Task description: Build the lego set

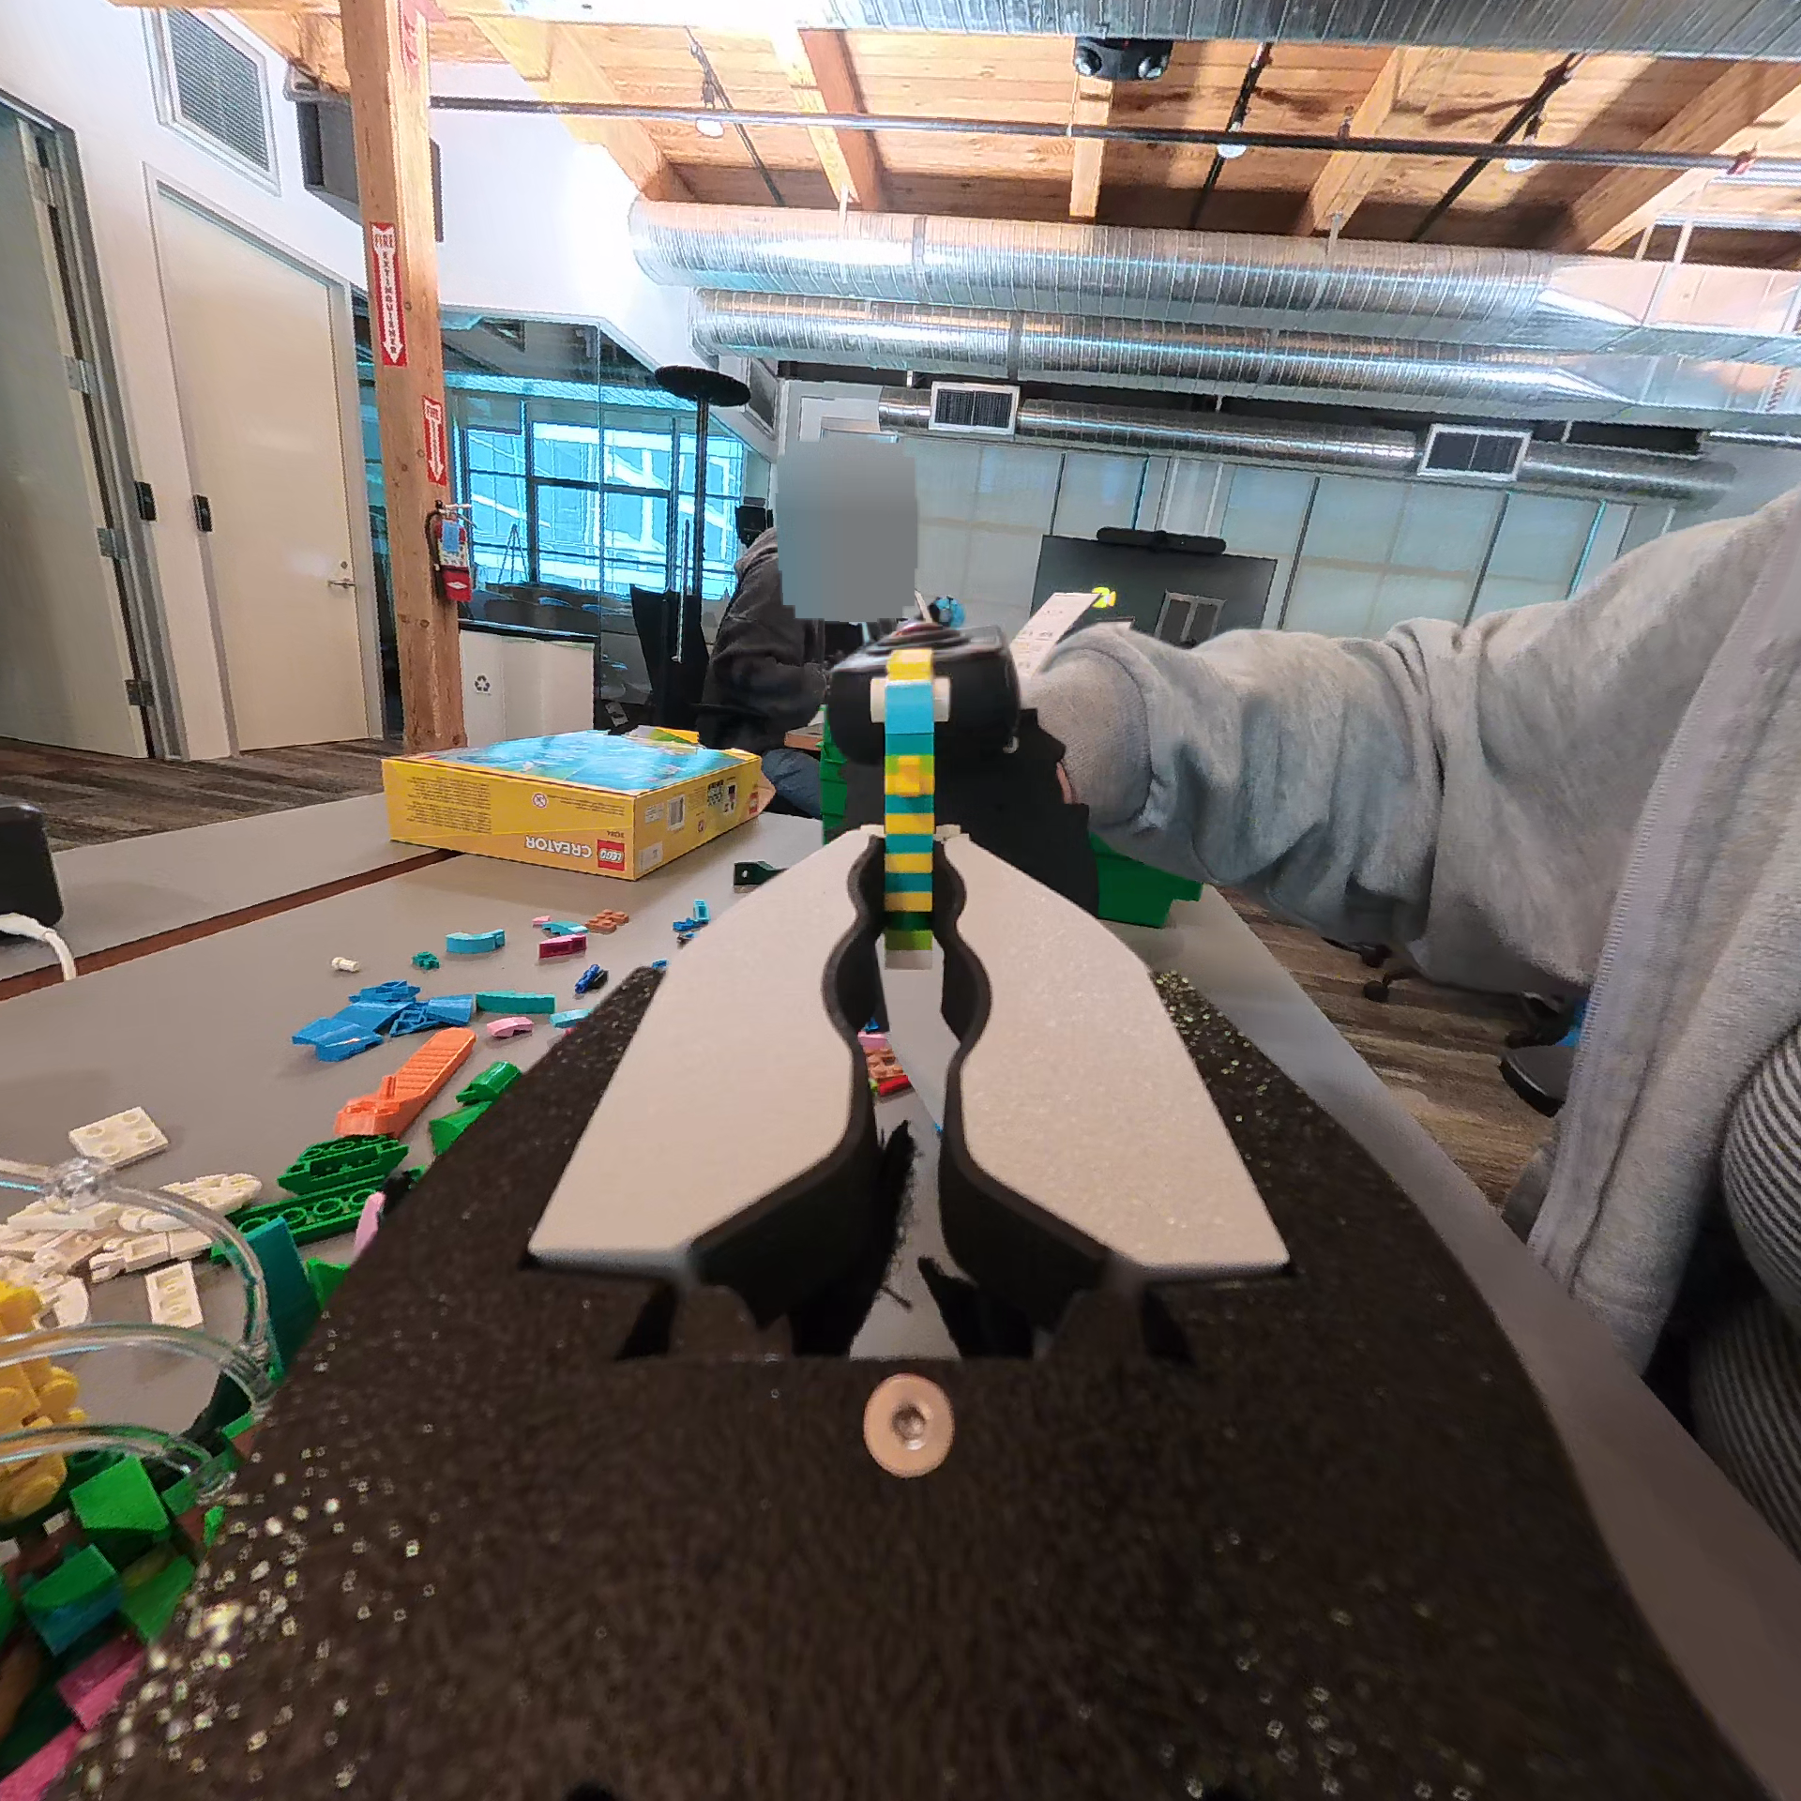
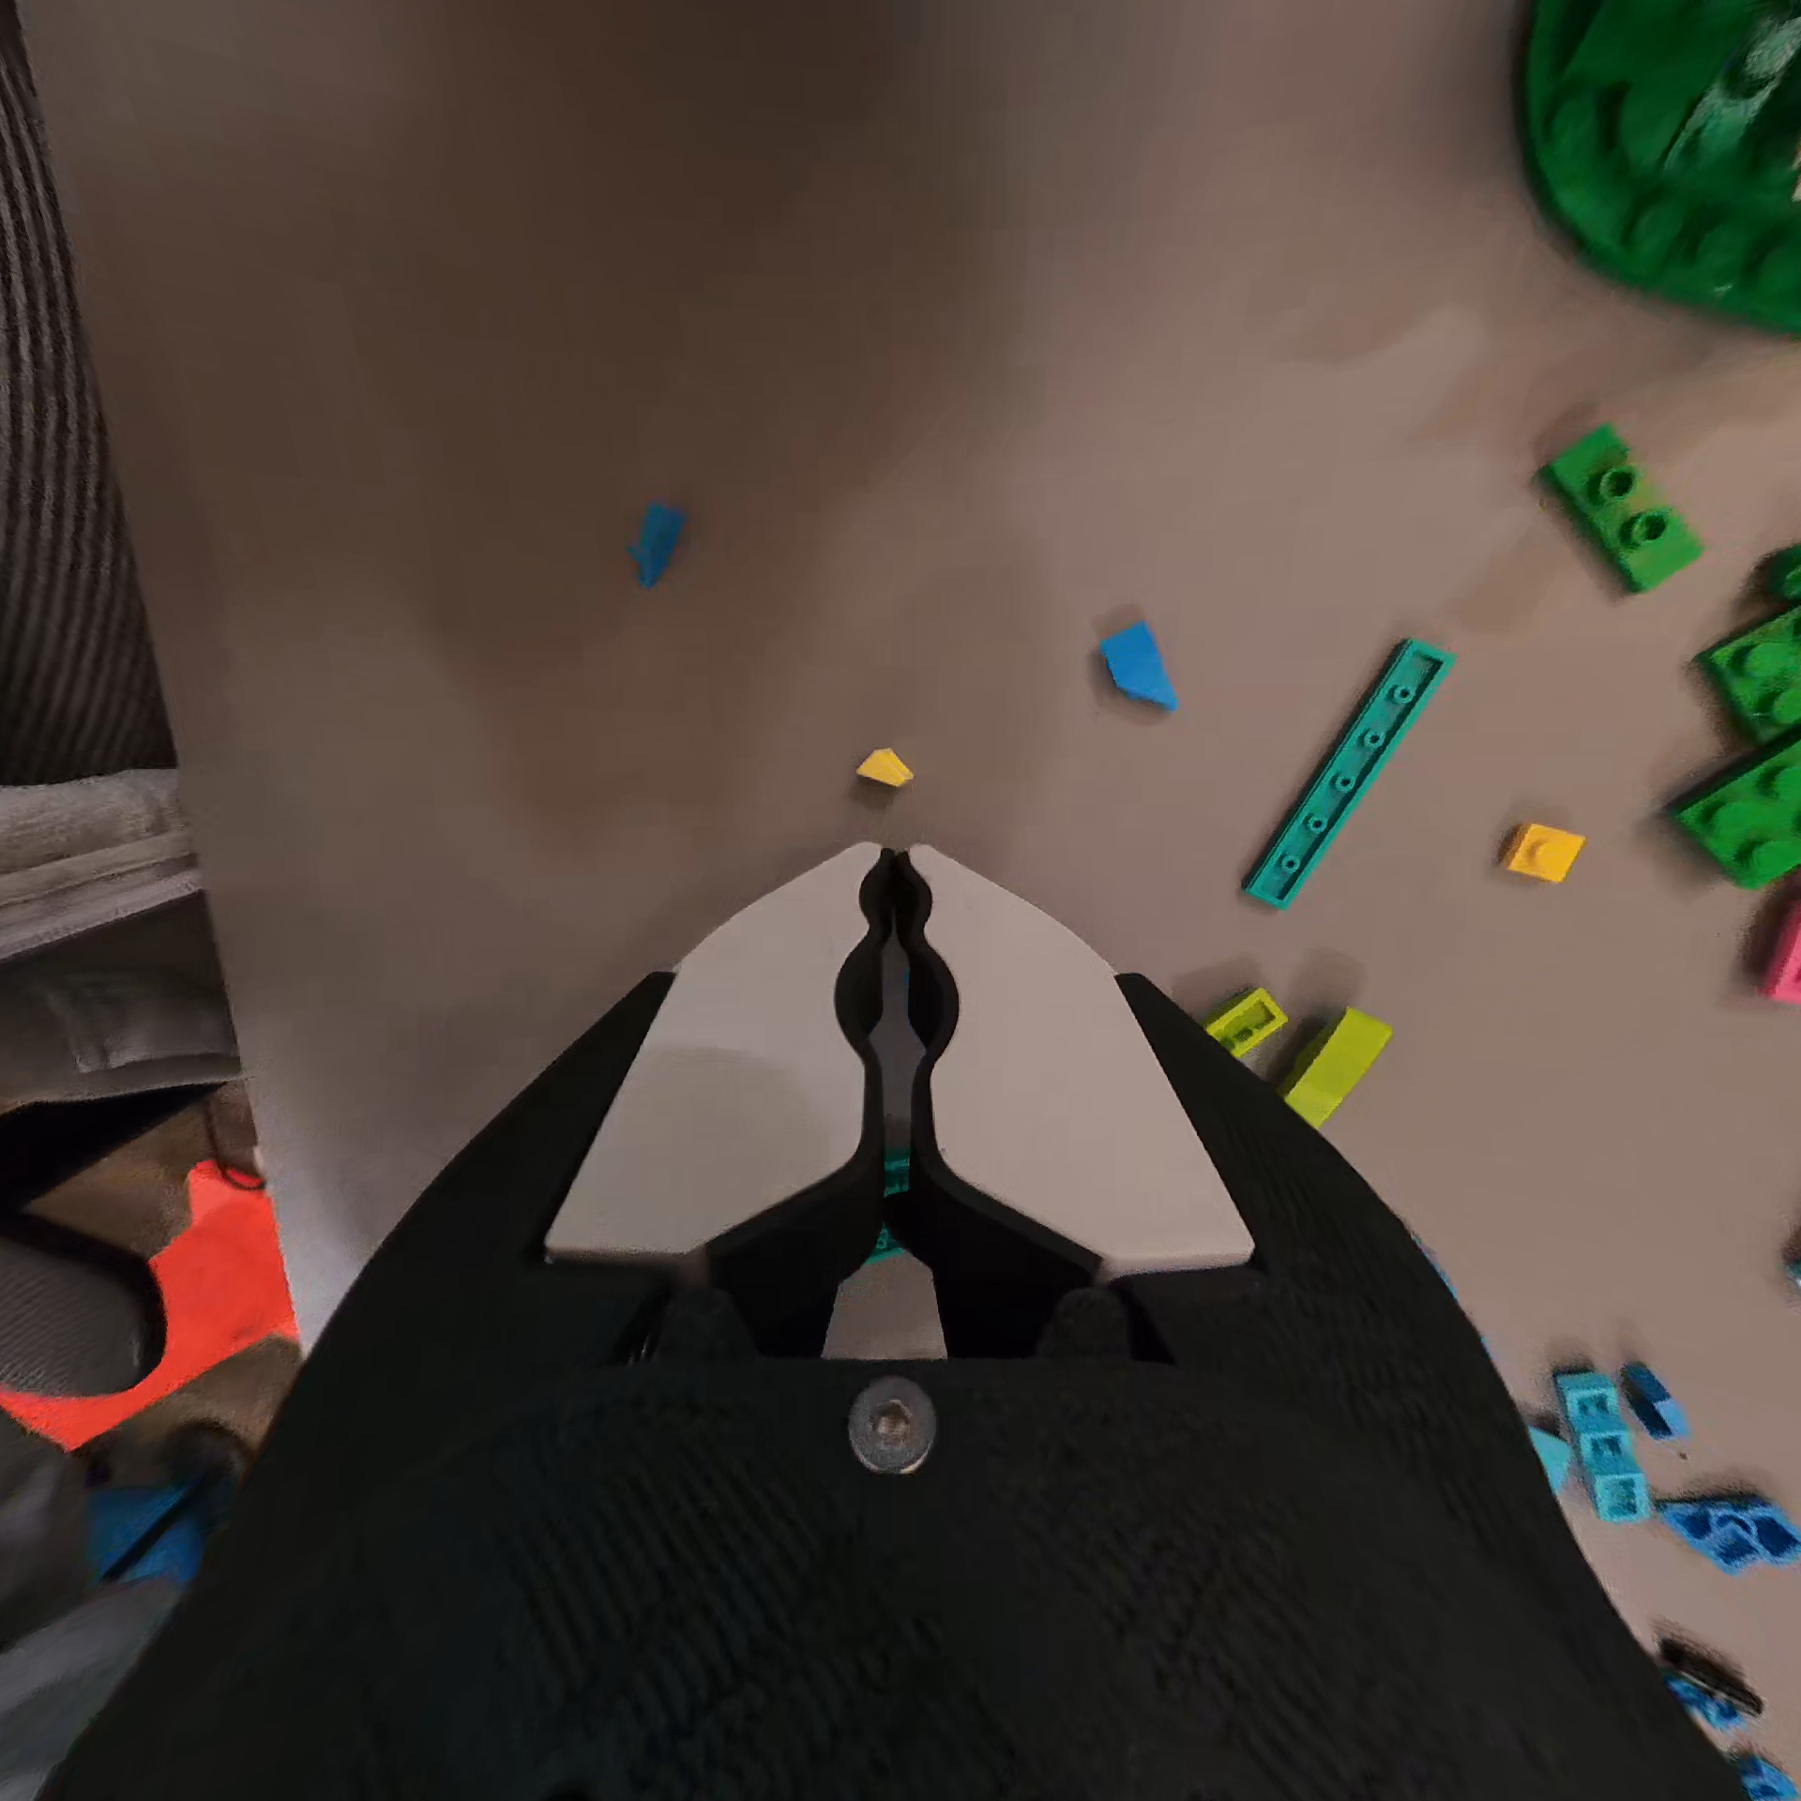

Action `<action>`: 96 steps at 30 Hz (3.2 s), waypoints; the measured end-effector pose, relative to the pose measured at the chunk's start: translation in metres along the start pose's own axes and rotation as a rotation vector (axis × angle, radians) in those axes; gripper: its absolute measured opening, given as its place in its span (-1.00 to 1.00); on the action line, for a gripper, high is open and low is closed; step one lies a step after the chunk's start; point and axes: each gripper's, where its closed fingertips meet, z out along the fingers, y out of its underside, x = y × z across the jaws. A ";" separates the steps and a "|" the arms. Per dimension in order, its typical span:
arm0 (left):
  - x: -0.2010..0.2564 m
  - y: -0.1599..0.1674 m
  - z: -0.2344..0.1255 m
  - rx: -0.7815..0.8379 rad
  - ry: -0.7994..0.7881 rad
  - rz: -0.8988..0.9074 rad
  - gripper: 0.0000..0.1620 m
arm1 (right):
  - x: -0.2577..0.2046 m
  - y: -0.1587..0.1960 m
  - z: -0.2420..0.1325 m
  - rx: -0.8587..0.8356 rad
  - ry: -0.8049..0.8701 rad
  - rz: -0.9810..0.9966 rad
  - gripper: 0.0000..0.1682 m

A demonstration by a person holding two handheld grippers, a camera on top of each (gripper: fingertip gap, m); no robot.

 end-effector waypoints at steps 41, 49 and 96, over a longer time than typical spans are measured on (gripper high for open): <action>0.003 -0.012 -0.004 0.063 0.027 -0.017 -0.91 | -0.023 0.028 0.002 -0.295 -0.231 0.142 -0.94; 0.002 -0.012 -0.005 0.064 0.031 -0.036 -0.91 | -0.008 0.022 0.000 -0.266 -0.092 0.070 -0.88; 0.004 -0.005 -0.002 0.039 0.057 -0.070 -0.90 | -0.015 0.014 0.004 0.210 0.184 -0.099 -0.88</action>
